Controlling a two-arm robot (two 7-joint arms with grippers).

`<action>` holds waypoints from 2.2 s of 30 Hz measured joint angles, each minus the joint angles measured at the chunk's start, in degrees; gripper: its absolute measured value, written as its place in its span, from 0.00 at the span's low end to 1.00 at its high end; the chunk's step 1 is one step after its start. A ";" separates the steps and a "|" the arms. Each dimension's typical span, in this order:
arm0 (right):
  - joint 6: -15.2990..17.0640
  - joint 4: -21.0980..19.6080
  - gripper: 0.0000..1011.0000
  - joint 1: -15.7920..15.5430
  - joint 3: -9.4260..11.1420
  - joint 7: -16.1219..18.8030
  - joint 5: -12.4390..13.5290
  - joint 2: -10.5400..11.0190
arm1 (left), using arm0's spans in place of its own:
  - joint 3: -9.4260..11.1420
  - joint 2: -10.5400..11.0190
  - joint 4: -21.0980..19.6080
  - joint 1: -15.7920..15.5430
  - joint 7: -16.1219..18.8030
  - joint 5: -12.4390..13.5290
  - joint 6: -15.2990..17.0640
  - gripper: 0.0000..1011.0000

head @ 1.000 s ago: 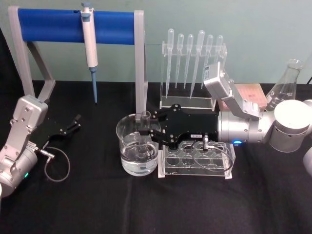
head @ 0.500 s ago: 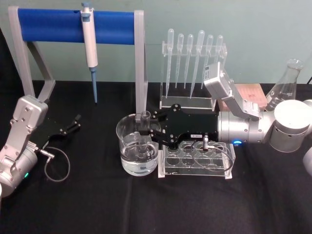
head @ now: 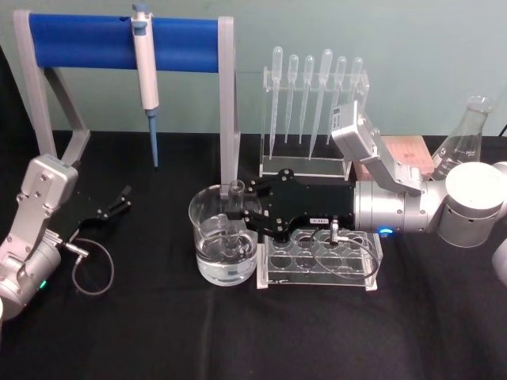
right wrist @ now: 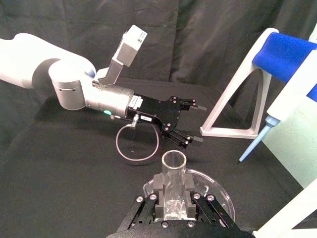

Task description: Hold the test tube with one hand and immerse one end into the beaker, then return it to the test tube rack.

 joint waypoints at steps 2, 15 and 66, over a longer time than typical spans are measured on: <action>0.00 0.00 0.24 0.00 0.00 0.00 0.00 0.00 | 0.00 0.00 0.00 0.00 0.00 0.00 0.00 0.99; 0.78 -1.92 0.24 0.50 0.45 0.08 -0.57 0.45 | 0.00 0.00 0.00 0.00 0.00 0.00 0.00 0.99; 5.19 -31.90 0.24 -15.03 14.12 -9.06 7.81 23.72 | 0.00 0.00 0.00 0.00 0.00 0.00 0.00 0.99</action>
